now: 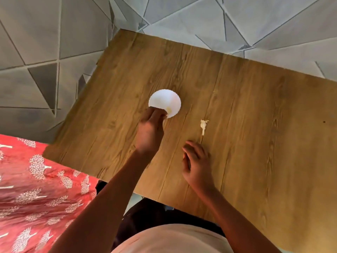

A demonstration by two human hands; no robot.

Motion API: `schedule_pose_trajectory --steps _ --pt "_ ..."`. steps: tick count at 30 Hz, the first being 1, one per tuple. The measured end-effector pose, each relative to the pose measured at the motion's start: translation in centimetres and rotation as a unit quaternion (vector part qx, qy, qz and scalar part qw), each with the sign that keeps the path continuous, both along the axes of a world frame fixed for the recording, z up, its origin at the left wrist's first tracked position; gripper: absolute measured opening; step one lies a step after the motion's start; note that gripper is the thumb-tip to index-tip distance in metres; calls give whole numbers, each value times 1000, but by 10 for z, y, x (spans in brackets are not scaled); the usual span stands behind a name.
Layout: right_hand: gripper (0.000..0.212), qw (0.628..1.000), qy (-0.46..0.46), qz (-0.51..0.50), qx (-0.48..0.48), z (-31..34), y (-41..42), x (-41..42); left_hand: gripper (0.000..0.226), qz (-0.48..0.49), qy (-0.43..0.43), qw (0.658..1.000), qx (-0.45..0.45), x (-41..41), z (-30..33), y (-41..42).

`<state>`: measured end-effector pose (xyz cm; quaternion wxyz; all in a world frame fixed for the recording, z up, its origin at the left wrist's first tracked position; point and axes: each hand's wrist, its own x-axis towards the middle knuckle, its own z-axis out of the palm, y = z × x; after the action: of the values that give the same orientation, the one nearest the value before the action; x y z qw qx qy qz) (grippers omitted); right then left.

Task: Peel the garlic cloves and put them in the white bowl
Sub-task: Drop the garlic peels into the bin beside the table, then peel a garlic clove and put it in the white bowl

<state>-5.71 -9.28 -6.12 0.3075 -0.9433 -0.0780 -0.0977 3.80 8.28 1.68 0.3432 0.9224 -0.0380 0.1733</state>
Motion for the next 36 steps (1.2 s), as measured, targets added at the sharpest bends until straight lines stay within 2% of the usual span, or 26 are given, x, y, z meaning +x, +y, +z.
schedule_pose_trajectory --steps 3,6,10,13,15,17,20,23,27,31,36 --pt "31 1000 19 -1 -13 2 1 0 23 -31 39 997 66 38 0 0" --pt "31 999 33 -2 -11 4 2 -1 32 -59 83 990 94 52 -7 3" --pt "32 999 43 -5 10 11 2 3 30 -46 51 993 99 40 -3 3" --pt "30 996 32 -25 78 20 -3 9 28 -59 -20 996 61 17 1 -11" --pt "29 992 7 -68 107 27 -9 18 24 -95 -27 995 25 1 1 -31" --pt "29 983 8 -129 129 34 -18 34 21 -115 9 993 -12 -3 -8 -53" --pt "30 970 48 -181 155 36 -31 59 20 -84 103 989 -72 3 -18 -81" --pt "28 968 84 -175 162 35 -42 79 17 -48 160 981 -98 14 -22 -99" --pt "21 967 88 -163 173 33 -51 93 16 -14 215 969 -120 24 -22 -109" --pt "21 968 101 -160 167 32 -53 94 16 -1 244 961 -131 28 -23 -106" --pt "26 972 122 -159 126 27 -52 96 16 -12 231 965 -126 28 -25 -103"
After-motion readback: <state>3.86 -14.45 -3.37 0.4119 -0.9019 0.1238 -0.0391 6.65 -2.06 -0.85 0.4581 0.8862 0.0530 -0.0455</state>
